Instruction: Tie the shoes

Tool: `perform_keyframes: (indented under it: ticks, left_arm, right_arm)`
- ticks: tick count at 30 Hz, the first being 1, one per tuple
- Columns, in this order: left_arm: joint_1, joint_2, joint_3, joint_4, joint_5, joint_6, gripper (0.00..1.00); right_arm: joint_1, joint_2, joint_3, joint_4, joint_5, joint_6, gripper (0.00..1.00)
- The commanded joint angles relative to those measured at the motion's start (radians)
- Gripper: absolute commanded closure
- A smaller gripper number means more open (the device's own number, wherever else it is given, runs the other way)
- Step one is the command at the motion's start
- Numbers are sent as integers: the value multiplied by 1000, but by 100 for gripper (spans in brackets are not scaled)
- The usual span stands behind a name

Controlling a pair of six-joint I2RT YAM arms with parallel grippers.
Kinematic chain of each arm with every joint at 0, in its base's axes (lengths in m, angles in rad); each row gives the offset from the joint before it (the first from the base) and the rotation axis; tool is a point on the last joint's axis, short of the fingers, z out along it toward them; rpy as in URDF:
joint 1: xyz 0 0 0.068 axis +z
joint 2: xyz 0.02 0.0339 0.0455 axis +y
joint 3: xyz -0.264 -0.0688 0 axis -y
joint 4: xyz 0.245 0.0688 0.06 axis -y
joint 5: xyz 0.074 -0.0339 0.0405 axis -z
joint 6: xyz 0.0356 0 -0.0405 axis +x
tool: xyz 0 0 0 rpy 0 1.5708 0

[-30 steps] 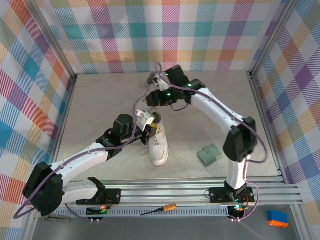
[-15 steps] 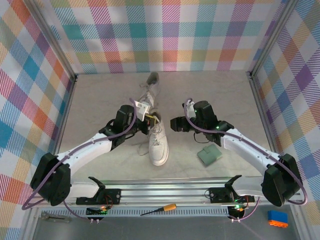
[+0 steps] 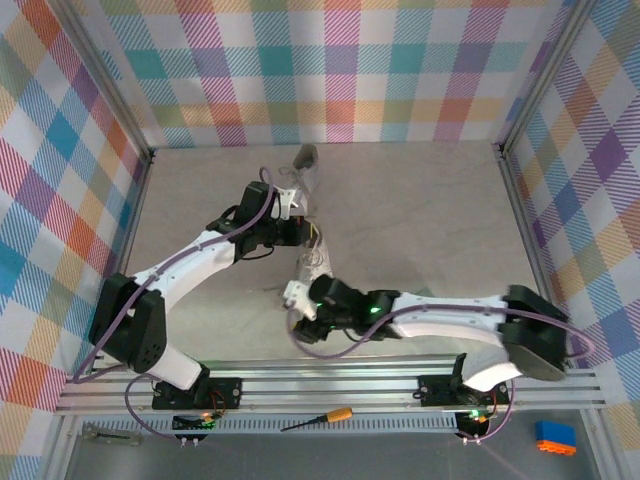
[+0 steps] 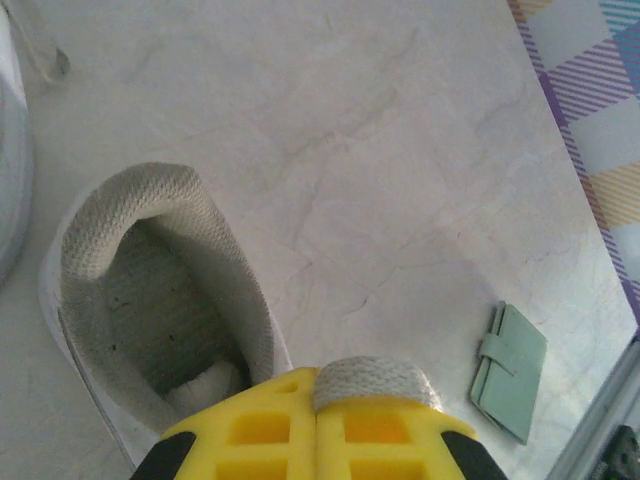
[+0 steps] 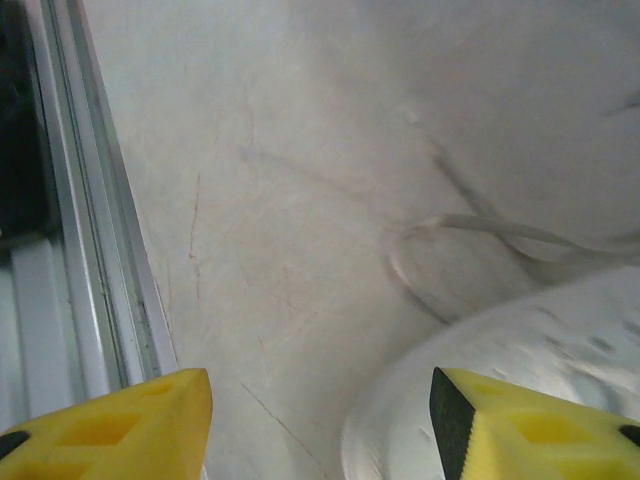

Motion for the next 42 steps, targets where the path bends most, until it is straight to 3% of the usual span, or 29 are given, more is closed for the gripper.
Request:
perform_keyframes:
  ticks: [1,9,15,28,35,42]
  left_arm:
    - [34,44,62,-129,95,-24,100]
    - [79,171,164,-231,233,31,100]
    - [89,233,213,-259,235,53,100]
    - [106,294,253,-254,254,56,100]
    - [106,292,257,-251,254,57,100]
    - [107,289,255,-249,255,57,100]
  right_arm:
    - [20,130,112,85,42,-119,41]
    - [-19,440,395,70,26,-133,42]
    - [-74,567,525,11,-22,-121,42]
    - [-165,686,654,-112,-185,-77,41]
    - [-174,758,741,-237,-197,-63,42]
    - [-175,799,773,-327,-253,-62,52]
